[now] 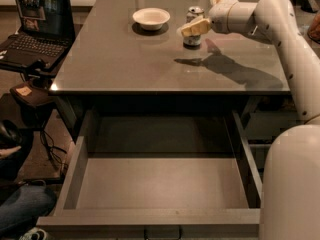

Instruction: Place 7up can into top drawer

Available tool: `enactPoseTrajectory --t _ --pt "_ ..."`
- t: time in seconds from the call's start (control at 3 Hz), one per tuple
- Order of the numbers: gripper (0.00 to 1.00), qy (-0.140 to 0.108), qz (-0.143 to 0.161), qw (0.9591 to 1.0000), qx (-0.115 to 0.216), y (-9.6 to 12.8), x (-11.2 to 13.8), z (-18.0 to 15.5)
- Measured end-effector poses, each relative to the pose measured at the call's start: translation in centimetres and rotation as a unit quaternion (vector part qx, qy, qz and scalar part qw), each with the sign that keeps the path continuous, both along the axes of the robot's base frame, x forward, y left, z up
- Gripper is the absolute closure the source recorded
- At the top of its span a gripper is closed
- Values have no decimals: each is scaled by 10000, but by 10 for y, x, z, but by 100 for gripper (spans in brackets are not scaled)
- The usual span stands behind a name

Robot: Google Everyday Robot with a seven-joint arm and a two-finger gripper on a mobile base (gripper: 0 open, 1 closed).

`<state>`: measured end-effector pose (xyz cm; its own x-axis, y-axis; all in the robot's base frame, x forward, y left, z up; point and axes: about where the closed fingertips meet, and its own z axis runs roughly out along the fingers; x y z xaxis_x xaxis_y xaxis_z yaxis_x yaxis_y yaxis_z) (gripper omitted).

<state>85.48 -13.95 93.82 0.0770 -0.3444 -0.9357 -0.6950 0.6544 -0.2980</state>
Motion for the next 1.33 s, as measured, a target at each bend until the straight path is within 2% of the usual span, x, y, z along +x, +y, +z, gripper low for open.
enactPoseTrajectory --t 0.33,0.67,1.0,1.33 --pt "0 10 13 10000 2 1 0 -1" --pt "0 231 181 9996 41 16 7 -19" --pt "0 243 196 9995 39 17 7 -20" --pt "19 243 196 9995 39 17 7 -20"
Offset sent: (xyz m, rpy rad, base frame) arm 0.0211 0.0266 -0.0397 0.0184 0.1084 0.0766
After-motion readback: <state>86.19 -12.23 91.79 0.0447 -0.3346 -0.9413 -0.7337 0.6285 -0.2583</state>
